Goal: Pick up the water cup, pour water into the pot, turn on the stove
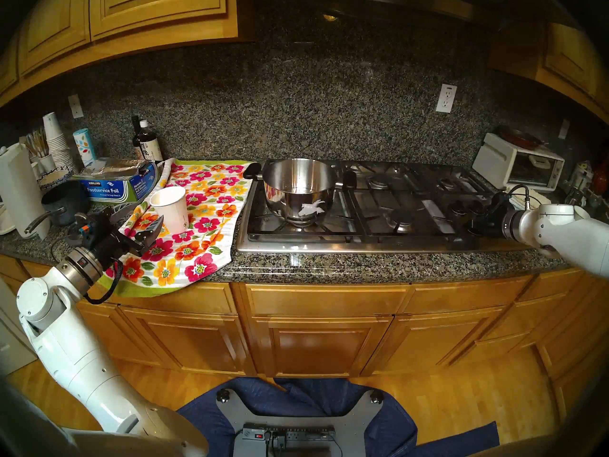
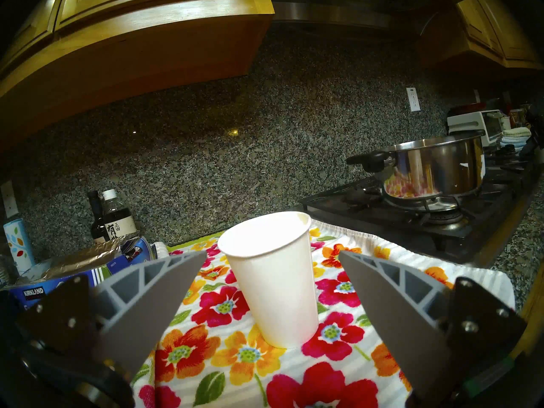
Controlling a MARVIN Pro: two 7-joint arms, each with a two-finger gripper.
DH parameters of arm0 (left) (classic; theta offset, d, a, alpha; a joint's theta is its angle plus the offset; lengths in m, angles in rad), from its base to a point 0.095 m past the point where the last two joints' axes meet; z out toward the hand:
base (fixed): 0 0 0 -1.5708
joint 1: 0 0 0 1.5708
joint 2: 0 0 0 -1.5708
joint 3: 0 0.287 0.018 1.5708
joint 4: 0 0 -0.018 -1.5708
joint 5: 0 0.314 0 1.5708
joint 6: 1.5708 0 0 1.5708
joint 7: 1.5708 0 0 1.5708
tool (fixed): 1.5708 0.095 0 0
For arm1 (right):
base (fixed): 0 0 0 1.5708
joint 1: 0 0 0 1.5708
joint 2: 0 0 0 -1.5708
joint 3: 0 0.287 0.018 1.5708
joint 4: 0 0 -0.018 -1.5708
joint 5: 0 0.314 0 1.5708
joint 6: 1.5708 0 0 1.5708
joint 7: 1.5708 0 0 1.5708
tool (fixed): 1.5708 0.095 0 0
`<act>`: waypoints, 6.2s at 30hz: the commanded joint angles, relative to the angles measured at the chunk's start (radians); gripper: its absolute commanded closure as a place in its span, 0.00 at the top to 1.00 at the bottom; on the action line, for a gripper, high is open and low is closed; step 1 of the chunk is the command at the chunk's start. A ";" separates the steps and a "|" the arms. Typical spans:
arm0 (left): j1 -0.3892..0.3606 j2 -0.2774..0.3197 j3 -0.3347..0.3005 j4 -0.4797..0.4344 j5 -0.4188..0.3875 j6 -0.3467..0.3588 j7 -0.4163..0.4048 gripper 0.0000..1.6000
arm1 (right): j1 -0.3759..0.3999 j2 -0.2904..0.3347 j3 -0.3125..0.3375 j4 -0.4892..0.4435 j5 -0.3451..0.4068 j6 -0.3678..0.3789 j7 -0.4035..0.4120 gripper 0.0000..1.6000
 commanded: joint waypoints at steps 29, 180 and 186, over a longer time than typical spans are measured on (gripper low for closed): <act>-0.024 0.008 0.002 -0.022 -0.016 0.001 0.000 1.00 | -0.011 -0.061 -0.068 0.026 -0.311 -0.135 0.278 0.00; -0.024 0.008 0.002 -0.022 -0.019 0.003 -0.001 1.00 | -0.005 -0.269 -0.284 0.602 -1.115 -0.930 0.507 0.00; -0.024 0.008 0.002 -0.023 -0.019 0.003 -0.001 1.00 | -0.009 -0.284 -0.296 0.646 -1.146 -0.979 0.490 0.00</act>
